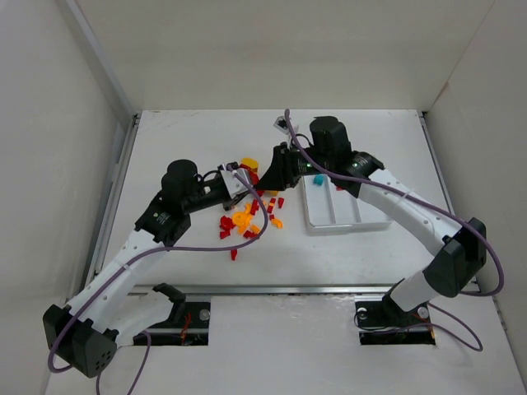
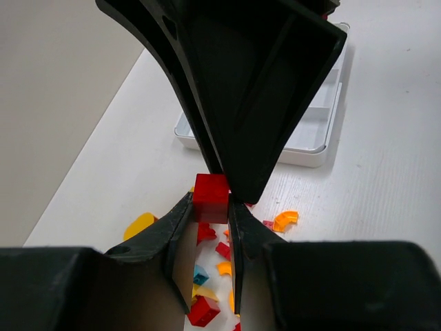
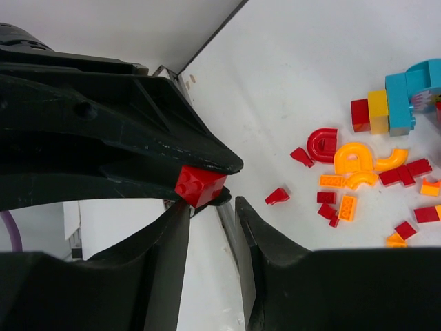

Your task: Sort the legos into containers by color

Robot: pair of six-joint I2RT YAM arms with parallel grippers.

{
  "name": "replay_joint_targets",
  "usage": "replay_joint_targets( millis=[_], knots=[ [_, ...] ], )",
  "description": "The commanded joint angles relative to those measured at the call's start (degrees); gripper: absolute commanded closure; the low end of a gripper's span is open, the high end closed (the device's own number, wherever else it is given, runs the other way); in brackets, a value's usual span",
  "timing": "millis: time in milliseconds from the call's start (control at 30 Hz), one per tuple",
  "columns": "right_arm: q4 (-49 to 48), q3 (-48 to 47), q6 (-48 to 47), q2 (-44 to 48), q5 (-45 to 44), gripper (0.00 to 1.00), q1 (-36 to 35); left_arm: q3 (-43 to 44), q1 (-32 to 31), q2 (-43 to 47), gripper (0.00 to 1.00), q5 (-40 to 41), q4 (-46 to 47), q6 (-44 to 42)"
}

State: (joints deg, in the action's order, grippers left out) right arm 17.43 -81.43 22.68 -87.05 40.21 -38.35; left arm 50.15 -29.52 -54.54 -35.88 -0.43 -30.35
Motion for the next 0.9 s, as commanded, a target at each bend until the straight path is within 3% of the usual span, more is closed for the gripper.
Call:
replay_joint_targets(
  millis=[0,167,333,467,700,867],
  knots=[
    [-0.8,-2.8,-1.0,-0.4,0.1,0.62,-0.6,0.3,0.0,1.5,1.0,-0.4,3.8,0.5],
    [-4.5,-3.3,1.0,-1.0,4.7,0.62,-0.6,0.3,0.0,1.5,1.0,-0.9,3.8,0.5],
    [-7.5,-3.3,2.2,-2.2,9.0,0.48,-0.6,0.3,-0.5,1.5,1.0,-0.9,3.2,-0.1],
    [-7.5,-3.8,2.2,-2.7,11.4,0.42,-0.6,-0.2,-0.5,2.1,1.0,-2.9,3.8,-1.2],
    [-8.1,-6.1,1.1,-0.7,18.8,0.41,1.4,-5.0,-0.5,8.4,1.0,-10.8,9.4,-8.4],
    [-8.6,-7.2,1.6,-0.1,22.0,0.4,1.4,-5.0,-0.5,7.9,1.0,-12.0,11.1,-9.0]
  ],
)
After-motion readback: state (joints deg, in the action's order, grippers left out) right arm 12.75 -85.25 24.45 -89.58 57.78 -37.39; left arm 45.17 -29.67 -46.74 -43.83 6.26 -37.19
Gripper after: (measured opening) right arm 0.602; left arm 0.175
